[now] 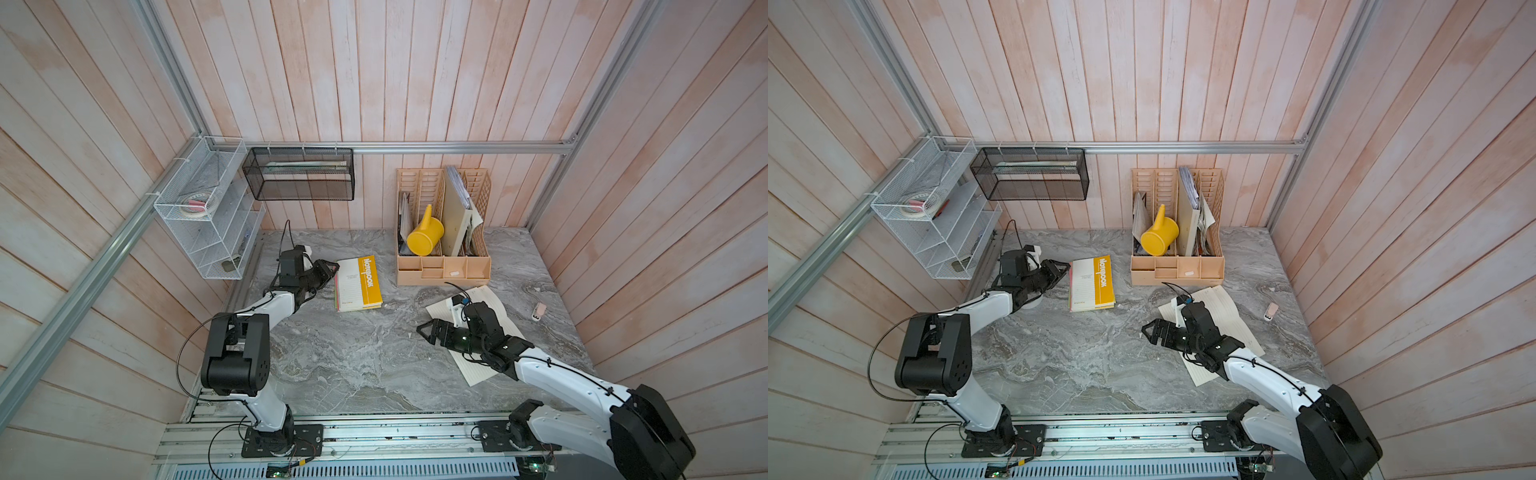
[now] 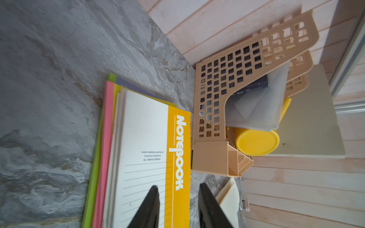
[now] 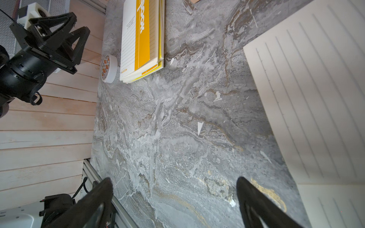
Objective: Close the notebook
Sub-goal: Place the notebook at the notebook, then close the notebook at the center of the board.
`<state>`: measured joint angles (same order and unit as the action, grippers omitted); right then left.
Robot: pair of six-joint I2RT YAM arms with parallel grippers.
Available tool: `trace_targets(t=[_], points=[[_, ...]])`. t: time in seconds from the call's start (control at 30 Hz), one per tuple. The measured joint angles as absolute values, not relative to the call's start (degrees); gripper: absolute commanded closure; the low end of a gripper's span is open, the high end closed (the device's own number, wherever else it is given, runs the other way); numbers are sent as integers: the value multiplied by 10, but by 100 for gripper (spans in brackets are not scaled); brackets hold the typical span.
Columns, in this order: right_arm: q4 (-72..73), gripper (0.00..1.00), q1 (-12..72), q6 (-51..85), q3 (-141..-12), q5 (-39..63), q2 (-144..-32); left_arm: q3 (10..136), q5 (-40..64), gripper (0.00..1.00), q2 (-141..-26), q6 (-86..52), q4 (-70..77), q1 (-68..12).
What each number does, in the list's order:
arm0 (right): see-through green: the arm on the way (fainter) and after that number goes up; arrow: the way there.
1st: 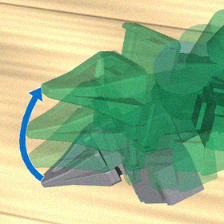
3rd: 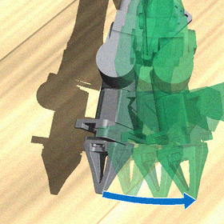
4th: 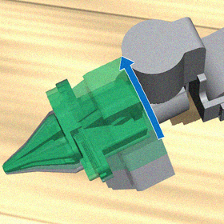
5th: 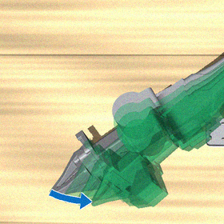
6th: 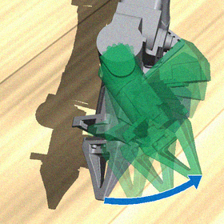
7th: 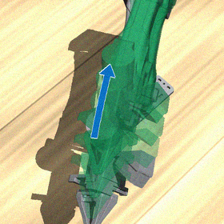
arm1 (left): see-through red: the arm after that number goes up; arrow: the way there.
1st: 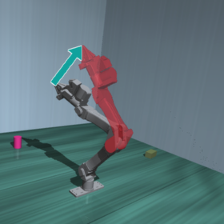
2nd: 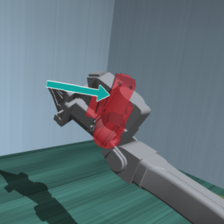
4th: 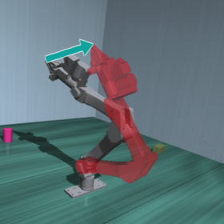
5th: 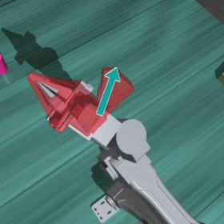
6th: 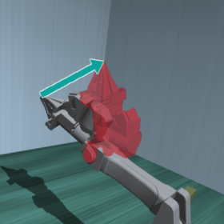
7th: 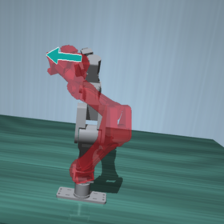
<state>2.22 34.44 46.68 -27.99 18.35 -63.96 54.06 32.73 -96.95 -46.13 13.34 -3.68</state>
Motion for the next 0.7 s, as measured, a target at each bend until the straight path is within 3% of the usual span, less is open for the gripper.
trace_targets(t=[0.43, 0.7], points=[[25, 2, 339, 468, -277, 185, -639, 517, 445, 58, -963, -478, 184, -158], [-27, 2, 241, 444, -262, 190, -564, 508, 429, 57, -939, -478, 180, -227]])
